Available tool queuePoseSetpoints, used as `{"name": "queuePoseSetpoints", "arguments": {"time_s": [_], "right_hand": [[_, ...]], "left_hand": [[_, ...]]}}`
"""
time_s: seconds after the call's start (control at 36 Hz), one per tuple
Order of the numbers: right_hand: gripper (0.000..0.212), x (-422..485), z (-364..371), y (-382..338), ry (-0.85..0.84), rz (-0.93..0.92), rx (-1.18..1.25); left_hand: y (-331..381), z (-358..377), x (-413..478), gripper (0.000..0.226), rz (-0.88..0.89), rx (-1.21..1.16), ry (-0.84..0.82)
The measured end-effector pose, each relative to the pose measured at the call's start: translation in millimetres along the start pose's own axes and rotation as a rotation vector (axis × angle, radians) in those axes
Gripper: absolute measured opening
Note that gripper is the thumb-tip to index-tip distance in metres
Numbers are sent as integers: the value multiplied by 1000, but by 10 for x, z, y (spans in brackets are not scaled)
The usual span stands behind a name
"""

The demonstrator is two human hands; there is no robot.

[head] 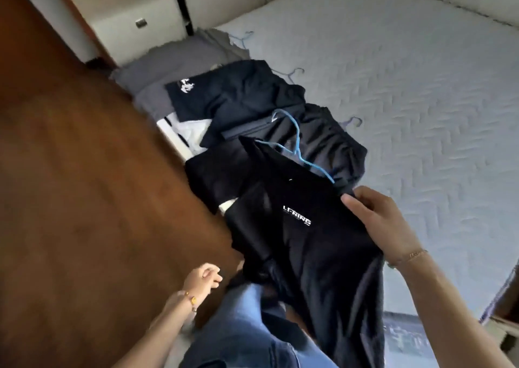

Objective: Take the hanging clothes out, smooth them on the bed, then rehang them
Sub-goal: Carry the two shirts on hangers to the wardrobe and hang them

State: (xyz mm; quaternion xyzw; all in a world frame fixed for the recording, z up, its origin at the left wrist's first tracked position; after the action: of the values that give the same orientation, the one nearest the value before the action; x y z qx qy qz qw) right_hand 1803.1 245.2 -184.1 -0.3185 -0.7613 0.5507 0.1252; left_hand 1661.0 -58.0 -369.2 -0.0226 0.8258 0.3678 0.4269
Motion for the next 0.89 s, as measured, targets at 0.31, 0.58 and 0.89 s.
{"name": "queuePoseSetpoints", "arguments": {"time_s": [0.31, 0.58, 0.89], "right_hand": [[38, 311, 1272, -600, -303, -107, 134], [39, 823, 2479, -1078, -481, -154, 12], [36, 1725, 3797, -1724, -477, -114, -8]], "left_hand": [[-1228, -565, -559, 14, -342, -416, 179], [-1451, -1096, -288, 22, -411, -573, 242], [-1152, -2686, 581, 18, -354, -329, 197]]}}
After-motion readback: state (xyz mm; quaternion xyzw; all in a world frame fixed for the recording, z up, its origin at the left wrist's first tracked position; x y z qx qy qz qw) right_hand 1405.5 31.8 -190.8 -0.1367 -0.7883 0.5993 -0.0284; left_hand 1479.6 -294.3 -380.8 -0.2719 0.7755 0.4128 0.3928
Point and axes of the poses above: each hand's wrist, its own x-axis towards the middle knuckle, its own z-axis out of the palm, y = z × x, the point moved 1 cm from there along x, towards the middle knuckle, and after that the axes turned 1 degree about -y, right-handed, at the moved point
